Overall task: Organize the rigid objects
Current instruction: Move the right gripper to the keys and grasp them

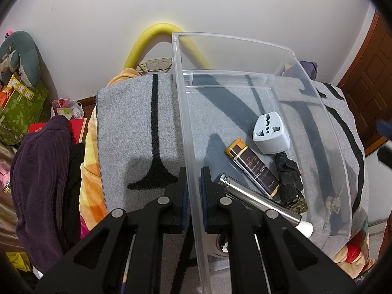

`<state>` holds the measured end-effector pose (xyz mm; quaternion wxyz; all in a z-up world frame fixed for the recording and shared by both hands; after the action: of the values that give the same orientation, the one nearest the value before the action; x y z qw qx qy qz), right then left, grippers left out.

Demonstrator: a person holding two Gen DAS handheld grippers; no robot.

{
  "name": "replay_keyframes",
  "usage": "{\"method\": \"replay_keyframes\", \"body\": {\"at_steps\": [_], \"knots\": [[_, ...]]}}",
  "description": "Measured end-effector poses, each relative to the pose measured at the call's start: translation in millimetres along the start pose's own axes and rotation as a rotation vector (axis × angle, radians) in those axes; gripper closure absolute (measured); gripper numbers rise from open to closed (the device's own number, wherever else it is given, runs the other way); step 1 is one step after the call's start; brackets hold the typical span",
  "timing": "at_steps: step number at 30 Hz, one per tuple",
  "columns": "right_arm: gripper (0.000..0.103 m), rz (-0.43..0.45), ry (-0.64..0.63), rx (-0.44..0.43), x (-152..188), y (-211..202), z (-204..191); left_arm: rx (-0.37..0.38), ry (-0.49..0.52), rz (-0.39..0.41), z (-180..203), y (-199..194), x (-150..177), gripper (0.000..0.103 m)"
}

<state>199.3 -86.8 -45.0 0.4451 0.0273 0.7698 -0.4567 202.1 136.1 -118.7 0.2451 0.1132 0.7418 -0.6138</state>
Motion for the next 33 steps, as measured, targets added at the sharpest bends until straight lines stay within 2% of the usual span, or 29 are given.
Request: {"method": "replay_keyframes", "body": {"at_steps": [7, 11, 17, 18, 21, 30, 33], "knots": [[0.054, -0.102, 0.054, -0.003, 57, 12, 13, -0.009, 0.004, -0.004, 2, 0, -1, 0.095], [0.054, -0.156, 0.09, -0.06, 84, 29, 9, -0.009, 0.005, -0.003, 3, -1, -1, 0.095], [0.087, -0.217, 0.129, -0.114, 107, 54, 5, -0.008, 0.004, -0.003, 3, -1, -1, 0.095], [0.094, -0.211, 0.126, -0.106, 107, 55, 6, -0.008, 0.005, -0.003, 3, -1, -1, 0.095], [0.099, -0.183, 0.131, -0.109, 106, 52, 7, -0.008, 0.004, -0.003, 3, -1, -1, 0.095], [0.101, -0.092, 0.129, -0.062, 87, 26, 13, -0.007, 0.003, -0.003, 3, -1, -2, 0.095], [0.101, -0.09, 0.121, -0.055, 82, 20, 13, -0.006, 0.001, -0.004, 3, -1, -2, 0.095]]}}
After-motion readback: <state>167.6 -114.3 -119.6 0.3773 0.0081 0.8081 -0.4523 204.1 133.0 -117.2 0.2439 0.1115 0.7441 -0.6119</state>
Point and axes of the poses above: each gripper's, at about its wrist camera, not at the fingertips, and y roughly the way its jaws point, z to its right, x to its underside, the point moved 9 cm from there along y, roughly the way its jaws point, and after that the axes turned 12 degrees about -x, right-handed, at the moved point
